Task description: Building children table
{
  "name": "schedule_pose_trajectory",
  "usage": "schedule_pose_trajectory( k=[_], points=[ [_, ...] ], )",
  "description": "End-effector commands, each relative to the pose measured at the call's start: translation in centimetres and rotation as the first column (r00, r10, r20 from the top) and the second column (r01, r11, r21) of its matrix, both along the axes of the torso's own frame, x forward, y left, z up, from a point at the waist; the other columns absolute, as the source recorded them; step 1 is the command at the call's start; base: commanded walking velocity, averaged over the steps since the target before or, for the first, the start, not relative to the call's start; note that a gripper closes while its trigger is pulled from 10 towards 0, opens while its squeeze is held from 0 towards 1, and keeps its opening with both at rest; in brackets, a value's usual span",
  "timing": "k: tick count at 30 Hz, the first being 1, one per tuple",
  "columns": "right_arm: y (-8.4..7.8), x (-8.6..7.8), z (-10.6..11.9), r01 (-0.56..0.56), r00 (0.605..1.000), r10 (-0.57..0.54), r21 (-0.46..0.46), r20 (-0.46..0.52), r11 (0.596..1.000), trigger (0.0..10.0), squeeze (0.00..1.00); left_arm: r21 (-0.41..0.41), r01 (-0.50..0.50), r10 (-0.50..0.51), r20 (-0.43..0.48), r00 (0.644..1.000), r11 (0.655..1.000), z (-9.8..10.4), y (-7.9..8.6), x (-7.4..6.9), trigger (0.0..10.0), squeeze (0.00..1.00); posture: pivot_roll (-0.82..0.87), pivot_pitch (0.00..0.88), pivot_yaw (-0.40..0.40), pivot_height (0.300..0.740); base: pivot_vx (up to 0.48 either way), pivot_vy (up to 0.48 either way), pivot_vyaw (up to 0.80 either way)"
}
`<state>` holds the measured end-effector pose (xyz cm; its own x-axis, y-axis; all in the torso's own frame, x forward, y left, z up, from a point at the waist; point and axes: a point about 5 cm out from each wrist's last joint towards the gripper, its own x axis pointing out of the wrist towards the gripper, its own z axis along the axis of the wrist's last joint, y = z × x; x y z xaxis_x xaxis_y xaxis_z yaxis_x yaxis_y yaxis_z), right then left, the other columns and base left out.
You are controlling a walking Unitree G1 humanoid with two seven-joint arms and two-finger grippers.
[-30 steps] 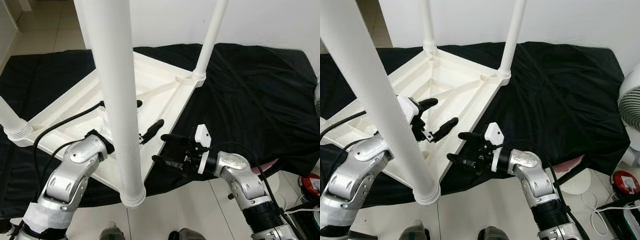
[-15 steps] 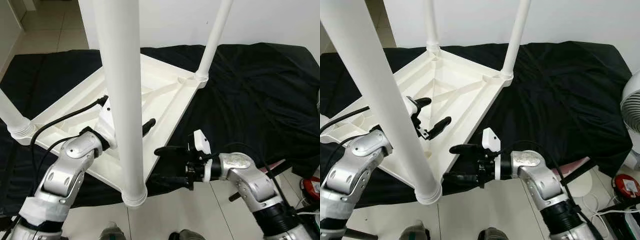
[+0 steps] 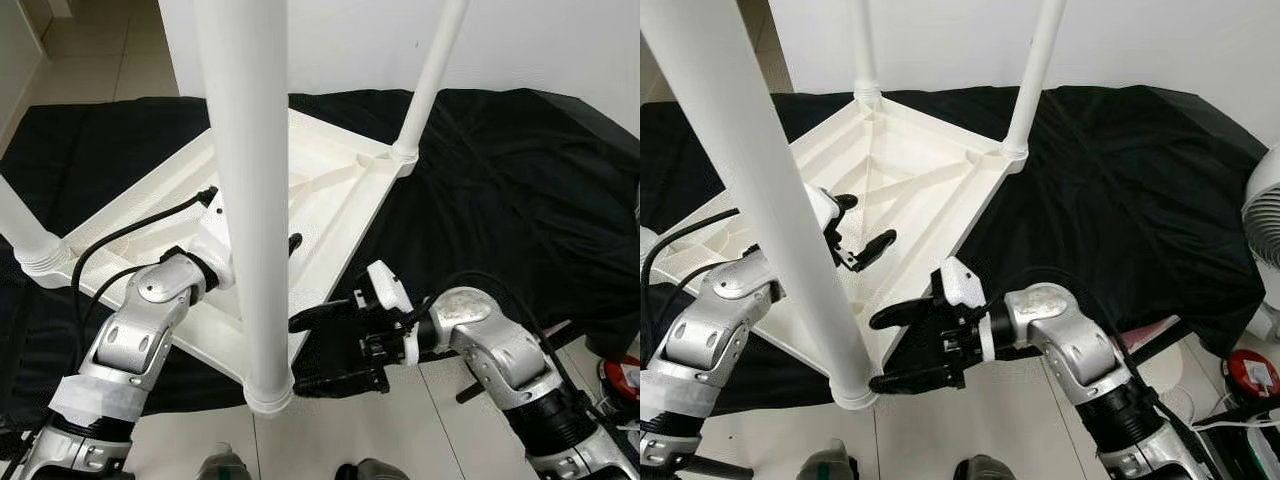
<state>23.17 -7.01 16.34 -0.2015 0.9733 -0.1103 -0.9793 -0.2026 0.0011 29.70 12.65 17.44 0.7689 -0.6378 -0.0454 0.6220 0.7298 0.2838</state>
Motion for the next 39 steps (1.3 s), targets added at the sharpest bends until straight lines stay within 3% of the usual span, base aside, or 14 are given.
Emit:
schedule_pose_trajectory(
  k=[1, 11, 19, 39],
  points=[
    [0.6, 0.4, 0.0, 0.011, 1.0, -0.011, 0.009, -0.002, 1.0, 10.0, 0.0, -0.005, -0.037, 0.037, 0.013, 0.999, 0.999, 0.1, 0.1, 0.3, 10.0, 0.0, 0.14, 0.023, -0.065, 0.74, 0.0, 0.0, 0.0],
    [1.7, 1.5, -0.6, 0.043, 0.999, -0.042, 0.03, -0.024, 0.999, 10.0, 0.0, -0.011, -0.051, 0.051, 0.012, 0.999, 0.999, 0.0, 0.1, 0.6, 10.0, 0.0, 0.15, 0.025, -0.064, 0.74, 0.0, 0.0, 0.0],
    [3.7, 0.9, -1.1, -0.035, 0.999, 0.035, 0.024, 0.0, 0.999, 10.0, 0.0, -0.011, -0.044, 0.044, 0.024, 0.999, 0.999, 0.2, -0.2, 1.1, 10.0, 0.0, 0.15, 0.03, -0.053, 0.74, 0.0, 0.0, 0.0],
    [6.0, 0.4, -1.6, -0.054, 0.998, 0.056, 0.082, -0.03, 0.995, 9.8, 0.0, -0.027, -0.038, 0.039, 0.026, 0.999, 0.999, 0.2, -0.8, 1.3, 10.0, 0.0, 0.14, 0.038, -0.055, 0.74, 0.0, 0.0, 0.0]
  ],
)
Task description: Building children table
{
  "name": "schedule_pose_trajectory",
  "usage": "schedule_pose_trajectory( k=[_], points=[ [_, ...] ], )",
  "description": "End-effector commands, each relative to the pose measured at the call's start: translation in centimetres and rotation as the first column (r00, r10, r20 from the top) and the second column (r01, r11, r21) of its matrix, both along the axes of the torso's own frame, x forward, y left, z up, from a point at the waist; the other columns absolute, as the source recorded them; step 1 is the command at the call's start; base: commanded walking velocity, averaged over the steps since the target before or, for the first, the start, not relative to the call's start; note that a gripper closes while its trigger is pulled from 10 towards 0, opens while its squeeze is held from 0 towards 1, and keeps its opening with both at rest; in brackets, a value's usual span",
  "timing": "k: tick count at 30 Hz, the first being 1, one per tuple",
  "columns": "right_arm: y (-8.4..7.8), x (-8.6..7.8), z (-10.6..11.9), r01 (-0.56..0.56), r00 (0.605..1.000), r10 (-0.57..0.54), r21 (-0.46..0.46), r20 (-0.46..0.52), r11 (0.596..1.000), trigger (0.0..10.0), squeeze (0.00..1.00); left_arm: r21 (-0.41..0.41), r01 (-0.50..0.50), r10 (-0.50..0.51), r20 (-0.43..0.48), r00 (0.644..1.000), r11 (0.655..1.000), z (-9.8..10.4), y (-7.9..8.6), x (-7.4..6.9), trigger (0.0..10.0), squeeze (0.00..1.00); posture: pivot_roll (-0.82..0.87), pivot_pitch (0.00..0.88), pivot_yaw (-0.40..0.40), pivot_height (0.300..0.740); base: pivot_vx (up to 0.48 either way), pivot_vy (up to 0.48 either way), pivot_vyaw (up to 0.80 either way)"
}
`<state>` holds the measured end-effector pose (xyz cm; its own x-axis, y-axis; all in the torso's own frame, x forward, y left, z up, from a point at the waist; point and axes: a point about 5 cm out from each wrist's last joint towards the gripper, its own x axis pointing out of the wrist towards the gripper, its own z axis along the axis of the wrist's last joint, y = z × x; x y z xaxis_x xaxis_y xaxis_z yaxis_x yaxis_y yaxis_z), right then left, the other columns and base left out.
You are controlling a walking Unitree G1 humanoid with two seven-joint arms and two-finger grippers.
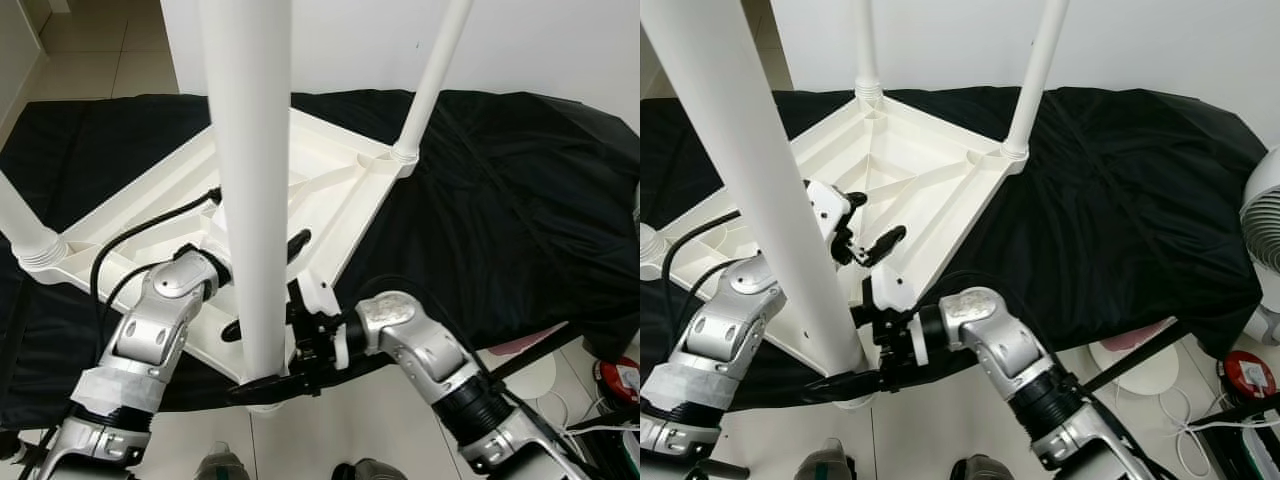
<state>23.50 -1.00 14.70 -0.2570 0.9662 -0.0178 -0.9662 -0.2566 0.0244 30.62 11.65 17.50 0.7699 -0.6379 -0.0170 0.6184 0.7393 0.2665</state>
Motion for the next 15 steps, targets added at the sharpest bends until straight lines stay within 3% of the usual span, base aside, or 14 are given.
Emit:
schedule_pose_trajectory(
  k=[1, 2, 7, 15],
  points=[
    [0.1, 0.2, 0.2, 0.003, 1.0, -0.003, 0.009, 0.012, 1.0, 1.8, 0.0, 0.004, -0.037, 0.037, 0.017, 0.999, 0.999, 0.2, 0.2, 0.4, 10.0, 0.0, 0.14, 0.039, -0.049, 0.74, 0.0, 0.0, 0.0],
    [0.1, 0.2, 0.3, 0.005, 1.0, -0.005, 0.019, 0.011, 1.0, 0.0, 0.0, 0.002, -0.035, 0.035, 0.016, 0.999, 0.999, 0.2, 0.2, 0.4, 10.0, 0.0, 0.14, 0.039, -0.049, 0.74, 0.0, 0.0, 0.0],
    [-0.7, 0.3, 0.5, 0.015, 1.0, -0.016, 0.032, 0.013, 0.999, 0.0, 0.0, 0.003, -0.031, 0.031, 0.014, 0.999, 1.0, 0.1, 0.1, 0.4, 10.0, 0.0, 0.13, 0.042, -0.039, 0.74, 0.0, 0.0, 0.0],
    [-4.1, 0.1, 0.8, 0.094, 0.995, -0.094, 0.032, 0.019, 0.995, 0.0, 0.0, 0.008, -0.026, 0.025, 0.009, 1.0, 1.0, 0.0, 0.2, 0.5, 10.0, 0.0, 0.11, 0.048, -0.028, 0.74, 0.0, 0.0, 0.0]
  ],
)
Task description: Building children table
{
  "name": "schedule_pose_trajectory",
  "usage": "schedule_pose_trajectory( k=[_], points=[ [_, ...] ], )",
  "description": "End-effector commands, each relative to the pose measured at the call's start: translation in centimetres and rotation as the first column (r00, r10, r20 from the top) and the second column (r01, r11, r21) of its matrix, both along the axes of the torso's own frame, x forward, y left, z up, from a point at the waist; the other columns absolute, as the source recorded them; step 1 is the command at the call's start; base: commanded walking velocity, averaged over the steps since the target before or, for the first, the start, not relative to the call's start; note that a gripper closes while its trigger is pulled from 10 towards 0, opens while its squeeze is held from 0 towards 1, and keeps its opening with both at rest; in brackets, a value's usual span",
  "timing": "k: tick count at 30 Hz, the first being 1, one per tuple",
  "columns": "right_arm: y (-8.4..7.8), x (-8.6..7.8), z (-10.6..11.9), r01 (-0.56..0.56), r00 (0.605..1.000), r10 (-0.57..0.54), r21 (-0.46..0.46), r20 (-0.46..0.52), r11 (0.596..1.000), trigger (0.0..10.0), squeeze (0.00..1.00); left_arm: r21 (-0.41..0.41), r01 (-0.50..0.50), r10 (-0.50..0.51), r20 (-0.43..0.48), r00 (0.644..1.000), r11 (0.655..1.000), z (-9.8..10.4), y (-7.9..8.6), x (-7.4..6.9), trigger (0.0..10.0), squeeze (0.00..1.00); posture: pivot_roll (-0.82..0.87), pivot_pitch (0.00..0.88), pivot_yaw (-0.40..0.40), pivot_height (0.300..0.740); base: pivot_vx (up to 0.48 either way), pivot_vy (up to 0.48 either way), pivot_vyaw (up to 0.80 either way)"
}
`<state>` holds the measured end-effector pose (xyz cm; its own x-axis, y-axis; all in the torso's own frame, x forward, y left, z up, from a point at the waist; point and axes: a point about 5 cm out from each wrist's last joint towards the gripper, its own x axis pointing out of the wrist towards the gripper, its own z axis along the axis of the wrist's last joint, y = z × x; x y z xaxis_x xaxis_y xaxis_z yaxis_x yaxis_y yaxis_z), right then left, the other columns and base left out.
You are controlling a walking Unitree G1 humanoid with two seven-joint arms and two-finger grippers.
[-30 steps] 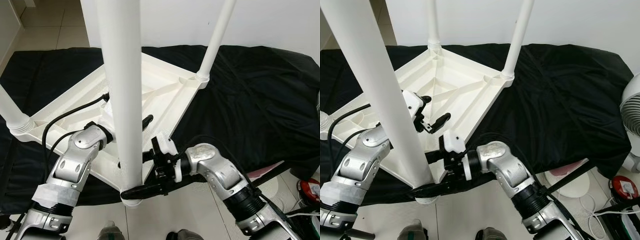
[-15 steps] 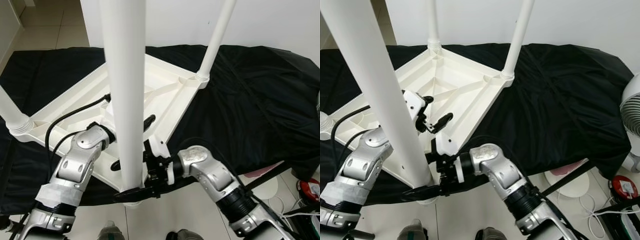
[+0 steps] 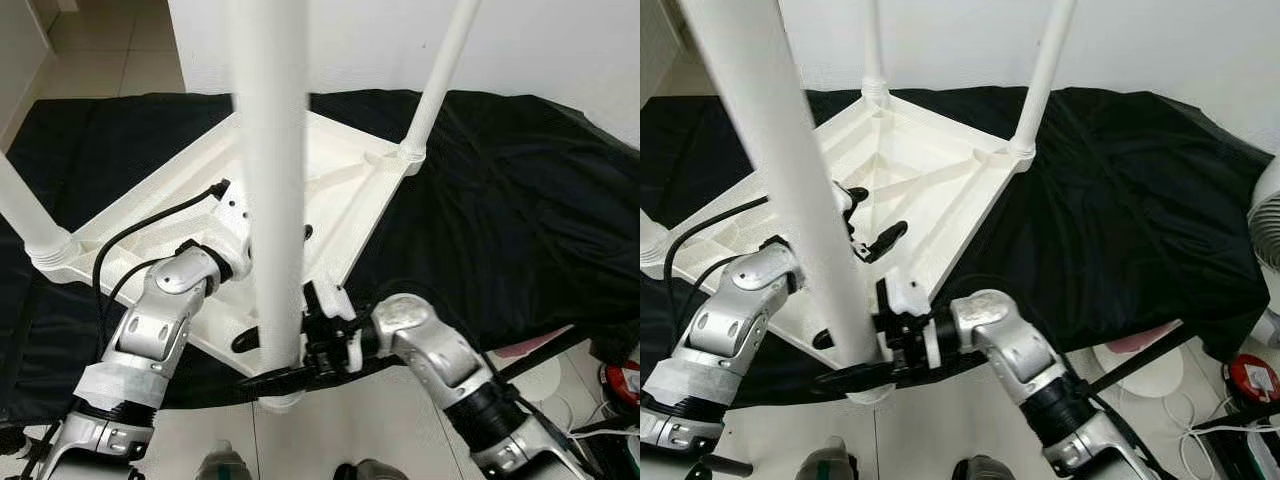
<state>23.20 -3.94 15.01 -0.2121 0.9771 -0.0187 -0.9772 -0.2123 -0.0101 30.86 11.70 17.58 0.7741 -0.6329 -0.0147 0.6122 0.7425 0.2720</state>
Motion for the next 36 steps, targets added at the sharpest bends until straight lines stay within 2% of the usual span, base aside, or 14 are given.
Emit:
schedule_pose_trajectory(
  k=[1, 5, 6, 8, 13, 15, 19, 20, 21, 22, 26, 28, 32, 36],
  points=[
    [-2.1, 0.4, 0.5, 0.081, 0.997, -0.081, 0.02, -0.011, 0.996, 0.0, 0.0, 0.006, -0.017, 0.017, 0.002, 1.0, 1.0, -0.1, 0.1, 0.3, 10.0, 0.0, 0.11, 0.05, -0.025, 0.74, 0.0, 0.0, 0.0],
    [-3.5, 0.4, 0.3, 0.133, 0.991, -0.133, 0.008, -0.01, 0.991, 0.0, 0.0, 0.007, -0.012, 0.012, 0.0, 1.0, 1.0, -0.1, 0.0, 0.4, 10.0, 0.0, 0.1, 0.051, -0.02, 0.74, 0.0, 0.0, 0.0],
    [-5.1, 0.4, -0.2, 0.202, 0.979, -0.202, -0.017, -0.024, 0.979, 0.0, 0.0, 0.006, 0.001, -0.001, -0.001, 1.0, 1.0, -0.1, -0.3, 0.5, 10.0, 0.0, 0.1, 0.052, -0.018, 0.74, 0.0, 0.0, 0.0],
    [-6.2, 0.2, -0.6, 0.244, 0.969, -0.245, -0.031, -0.034, 0.969, 0.0, 0.0, 0.005, 0.006, -0.006, -0.002, 1.0, 1.0, -0.1, -0.4, 0.5, 10.0, 0.0, 0.09, 0.054, -0.015, 0.74, 0.0, 0.0, 0.0],
    [-8.3, -0.3, -1.3, 0.324, 0.943, -0.327, -0.061, -0.059, 0.944, 0.0, 0.0, 0.008, 0.01, -0.01, -0.002, 1.0, 1.0, -0.1, -0.4, 0.6, 10.0, 0.0, 0.09, 0.057, -0.007, 0.74, 0.0, 0.0, 0.0],
    [-8.3, -0.3, -1.3, 0.324, 0.943, -0.327, -0.061, -0.059, 0.944, 0.0, 0.0, 0.008, 0.01, -0.01, -0.002, 1.0, 1.0, -0.1, -0.4, 0.6, 10.0, 0.0, 0.09, 0.057, -0.007, 0.74, 0.0, 0.0, 0.0],
    [-10.7, -0.6, -1.9, 0.413, 0.904, -0.42, -0.096, -0.074, 0.906, 0.0, 0.0, 0.013, 0.015, -0.015, -0.001, 1.0, 1.0, 0.0, -0.3, 0.6, 10.0, 0.0, 0.09, 0.057, 0.001, 0.74, 0.0, 0.0, 0.0],
    [-11.1, -0.5, -2.0, 0.444, 0.89, -0.451, -0.105, -0.07, 0.89, 3.4, 0.0, 0.015, 0.015, -0.015, 0.0, 1.0, 1.0, 0.0, -0.3, 0.7, 10.0, 0.0, 0.08, 0.056, 0.003, 0.74, 0.0, 0.0, 0.0],
    [-11.1, -0.5, -2.0, 0.444, 0.89, -0.451, -0.105, -0.07, 0.89, 3.4, 0.0, 0.015, 0.015, -0.015, 0.0, 1.0, 1.0, 0.0, -0.3, 0.7, 10.0, 0.0, 0.08, 0.056, 0.003, 0.74, 0.0, 0.0, 0.0],
    [-11.0, -0.2, -2.1, 0.497, 0.863, -0.503, -0.1, -0.051, 0.862, 10.0, 0.0, 0.017, 0.014, -0.014, 0.001, 1.0, 1.0, 0.0, -0.3, 0.8, 10.0, 0.0, 0.08, 0.055, 0.003, 0.74, 0.0, 0.0, 0.0],
    [-10.2, 0.7, -1.9, 0.585, 0.811, -0.585, -0.048, 0.002, 0.81, 10.0, 0.0, 0.015, 0.014, -0.014, 0.003, 1.0, 1.0, 0.0, -0.3, 0.8, 10.0, 0.0, 0.09, 0.054, 0.003, 0.74, 0.0, 0.0, 0.0],
    [-10.2, 0.7, -1.9, 0.585, 0.811, -0.585, -0.048, 0.002, 0.81, 10.0, 0.0, 0.015, 0.014, -0.014, 0.003, 1.0, 1.0, 0.0, -0.3, 0.8, 10.0, 0.0, 0.09, 0.054, 0.003, 0.74, 0.0, 0.0, 0.0],
    [-9.2, 1.4, -2.5, 0.693, 0.72, -0.688, -0.038, 0.089, 0.72, 10.0, 0.0, 0.017, 0.016, -0.016, 0.005, 1.0, 1.0, 0.0, -0.2, 0.8, 10.0, 0.0, 0.09, 0.052, 0.0, 0.74, 0.0, 0.0, 0.0],
    [-8.9, 1.2, -2.9, 0.735, 0.676, -0.73, -0.027, 0.095, 0.677, 10.0, 0.0, 0.017, 0.014, -0.015, 0.006, 1.0, 1.0, 0.0, -0.2, 0.8, 10.0, 0.0, 0.09, 0.052, 0.0, 0.74, 0.0, 0.0, 0.0]
  ],
)
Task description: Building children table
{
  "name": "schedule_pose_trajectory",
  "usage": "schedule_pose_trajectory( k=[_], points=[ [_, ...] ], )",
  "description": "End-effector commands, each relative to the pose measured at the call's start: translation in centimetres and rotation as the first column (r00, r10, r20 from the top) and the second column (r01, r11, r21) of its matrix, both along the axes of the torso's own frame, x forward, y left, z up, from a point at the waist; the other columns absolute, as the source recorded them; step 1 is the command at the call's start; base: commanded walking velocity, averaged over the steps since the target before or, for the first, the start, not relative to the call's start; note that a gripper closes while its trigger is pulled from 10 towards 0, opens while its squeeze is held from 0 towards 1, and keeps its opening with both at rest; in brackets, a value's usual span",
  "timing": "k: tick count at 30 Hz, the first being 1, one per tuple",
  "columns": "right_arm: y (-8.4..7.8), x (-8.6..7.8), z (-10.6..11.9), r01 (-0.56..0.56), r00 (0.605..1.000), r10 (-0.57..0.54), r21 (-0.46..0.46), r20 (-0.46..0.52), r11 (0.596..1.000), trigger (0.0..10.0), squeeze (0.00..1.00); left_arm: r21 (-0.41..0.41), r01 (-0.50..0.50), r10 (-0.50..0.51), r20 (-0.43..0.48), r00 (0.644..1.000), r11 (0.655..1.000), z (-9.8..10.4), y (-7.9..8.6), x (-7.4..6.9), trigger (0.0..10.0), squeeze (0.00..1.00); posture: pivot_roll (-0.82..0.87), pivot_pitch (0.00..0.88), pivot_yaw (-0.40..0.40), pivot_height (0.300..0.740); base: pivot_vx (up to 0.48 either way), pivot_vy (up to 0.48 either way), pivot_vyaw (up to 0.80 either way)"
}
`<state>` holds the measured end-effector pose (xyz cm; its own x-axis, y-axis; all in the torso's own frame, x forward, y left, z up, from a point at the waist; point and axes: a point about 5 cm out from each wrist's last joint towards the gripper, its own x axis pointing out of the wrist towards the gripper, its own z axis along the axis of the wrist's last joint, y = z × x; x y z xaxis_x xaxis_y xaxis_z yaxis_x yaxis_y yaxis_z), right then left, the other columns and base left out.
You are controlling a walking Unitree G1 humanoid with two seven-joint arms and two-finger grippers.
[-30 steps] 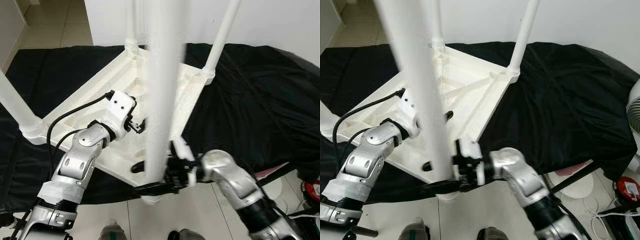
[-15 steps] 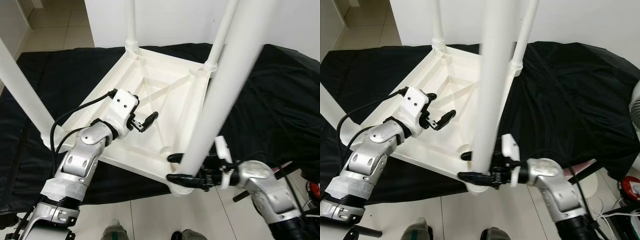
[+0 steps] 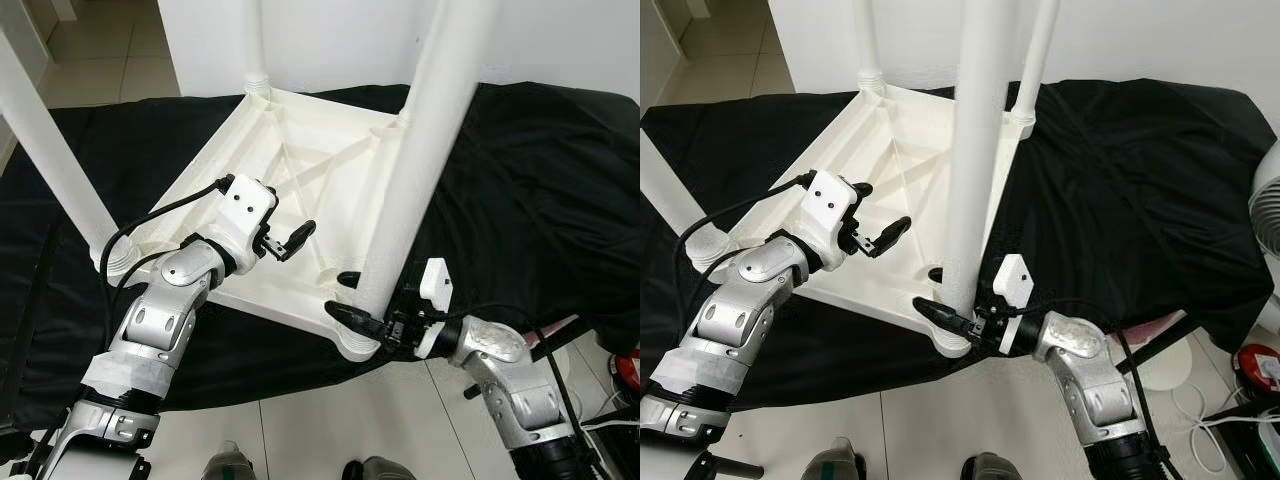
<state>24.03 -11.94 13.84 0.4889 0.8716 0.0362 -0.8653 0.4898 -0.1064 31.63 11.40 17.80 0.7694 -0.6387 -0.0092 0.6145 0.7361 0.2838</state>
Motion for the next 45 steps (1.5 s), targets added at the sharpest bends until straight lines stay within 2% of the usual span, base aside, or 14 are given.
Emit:
schedule_pose_trajectory(
  k=[1, 12, 13, 16, 17, 18, 19, 21, 27, 33, 39, 40, 43, 45],
  points=[
    [-0.9, 0.4, -1.7, 0.101, 0.993, -0.106, -0.084, -0.058, 0.991, 10.0, 0.0, 0.011, 0.007, -0.007, -0.006, 1.0, 1.0, -0.2, 0.1, 0.0, 10.0, 0.0, 0.09, 0.052, 0.0, 0.74, 0.0, 0.0, 0.0],
    [-0.9, -1.4, -3.2, 0.195, 0.976, -0.2, -0.064, -0.083, 0.979, 10.0, 0.0, 0.012, 0.009, -0.008, -0.003, 1.0, 1.0, -0.3, 0.0, 0.0, 10.0, 0.0, 0.08, 0.039, -0.012, 0.74, 0.0, 0.0, 0.0],
    [-1.0, -1.9, -3.4, 0.195, 0.974, -0.198, -0.038, -0.112, 0.98, 10.0, 1.0, 0.01, 0.011, -0.011, -0.004, 1.0, 1.0, -0.4, 0.0, 0.0, 10.0, 0.0, 0.08, 0.039, -0.013, 0.74, 0.0, 0.0, 0.0],
    [-1.2, -2.1, -3.5, 0.214, 0.969, -0.216, -0.03, -0.117, 0.976, 10.0, 1.0, 0.01, 0.014, -0.014, -0.004, 1.0, 1.0, -0.4, -0.1, 0.0, 10.0, 0.0, 0.07, 0.037, -0.011, 0.74, 0.0, 0.0, 0.0],
    [-1.3, -2.4, -3.5, 0.204, 0.97, -0.205, -0.024, -0.128, 0.979, 10.0, 0.72, 0.012, 0.018, -0.018, -0.005, 1.0, 1.0, -0.5, -0.2, 0.0, 10.0, 0.0, 0.07, 0.035, -0.009, 0.74, 0.0, 0.0, 0.0],
    [-1.3, -2.4, -3.5, 0.204, 0.97, -0.205, -0.024, -0.128, 0.979, 10.0, 0.72, 0.012, 0.018, -0.018, -0.005, 1.0, 1.0, -0.5, -0.2, 0.0, 10.0, 0.0, 0.07, 0.035, -0.009, 0.74, 0.0, 0.0, 0.0],
    [-1.4, -2.8, -3.5, 0.19, 0.973, -0.191, -0.022, -0.126, 0.982, 10.0, 0.0, 0.012, 0.021, -0.021, -0.005, 1.0, 1.0, -0.6, -0.2, 0.0, 10.0, 0.0, 0.07, 0.034, -0.008, 0.74, 0.0, 0.0, 0.0],
    [-1.5, -3.5, -3.7, 0.149, 0.979, -0.152, -0.032, -0.134, 0.988, 10.0, 0.0, 0.014, 0.026, -0.026, -0.006, 1.0, 1.0, -0.7, -0.2, 0.0, 10.0, 0.0, 0.07, 0.034, -0.008, 0.74, 0.0, 0.0, 0.0],
    [-2.5, -4.0, -3.8, 0.175, 0.98, -0.177, -0.031, -0.093, 0.984, 10.0, 0.0, 0.017, 0.032, -0.032, -0.003, 0.999, 0.999, -0.8, -0.2, -0.1, 10.0, 0.0, 0.07, 0.032, -0.011, 0.74, 0.0, 0.0, 0.0],
    [-4.0, -5.5, -3.7, 0.168, 0.983, -0.169, -0.018, -0.076, 0.986, 10.0, 0.0, 0.043, 0.06, -0.06, 0.006, 0.998, 0.997, -1.5, 0.8, -0.7, 10.0, 0.0, 0.07, 0.036, -0.004, 0.74, 0.0, 0.0, 0.0],
    [-4.7, -5.8, -3.9, 0.172, 0.982, -0.175, -0.039, -0.076, 0.984, 10.0, 0.0, 0.083, 0.103, -0.102, -0.015, 0.995, 0.991, -2.4, 1.8, -1.3, 10.0, 0.0, 0.07, 0.04, -0.001, 0.74, 0.0, 0.0, 0.0],
    [-4.7, -5.8, -3.9, 0.172, 0.982, -0.175, -0.039, -0.076, 0.984, 10.0, 0.0, 0.083, 0.103, -0.102, -0.015, 0.995, 0.991, -2.4, 1.8, -1.3, 10.0, 0.0, 0.07, 0.04, -0.001, 0.74, 0.0, 0.0, 0.0],
    [-5.5, -5.6, -4.0, 0.226, 0.971, -0.227, -0.026, -0.074, 0.974, 10.0, 0.0, 0.131, 0.086, -0.081, -0.044, 0.996, 0.988, -3.4, 3.3, -1.6, 10.0, 0.0, 0.07, 0.041, 0.001, 0.74, 0.0, 0.0, 0.0],
    [-5.5, -5.6, -4.0, 0.226, 0.971, -0.227, -0.026, -0.074, 0.974, 10.0, 0.0, 0.131, 0.086, -0.081, -0.044, 0.996, 0.988, -3.4, 3.3, -1.6, 10.0, 0.0, 0.07, 0.041, 0.001, 0.74, 0.0, 0.0, 0.0]
  ],
)
